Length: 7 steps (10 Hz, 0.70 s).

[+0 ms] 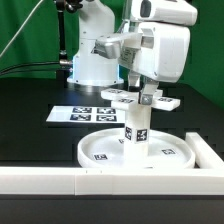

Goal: Assemble round table

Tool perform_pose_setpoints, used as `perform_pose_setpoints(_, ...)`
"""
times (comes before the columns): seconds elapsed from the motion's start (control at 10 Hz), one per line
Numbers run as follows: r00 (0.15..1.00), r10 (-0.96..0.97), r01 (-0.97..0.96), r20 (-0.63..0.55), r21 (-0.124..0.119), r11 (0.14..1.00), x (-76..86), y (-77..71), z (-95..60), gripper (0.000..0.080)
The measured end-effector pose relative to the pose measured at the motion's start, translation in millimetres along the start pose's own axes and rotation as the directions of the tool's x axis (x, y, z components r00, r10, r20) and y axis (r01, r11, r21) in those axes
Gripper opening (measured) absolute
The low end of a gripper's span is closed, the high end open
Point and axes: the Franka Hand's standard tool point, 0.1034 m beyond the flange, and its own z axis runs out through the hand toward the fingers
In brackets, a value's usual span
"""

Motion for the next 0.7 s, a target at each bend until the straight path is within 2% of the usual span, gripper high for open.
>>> perform_pose_setpoints(0.2, 0.999, 0.045, -0.045, 0.000, 0.000, 0.999, -0.2, 0.0, 0.0, 0.0439)
perform_pose_setpoints(0.5, 0.962, 0.272, -0.272, -0.002, 0.003, 0.962, -0.8, -0.4, -0.2, 0.0439)
perform_pose_setpoints(0.7, 0.864, 0.504, -0.504, 0.005, 0.013, 0.864, -3.3, -2.7, -0.5, 0.0440)
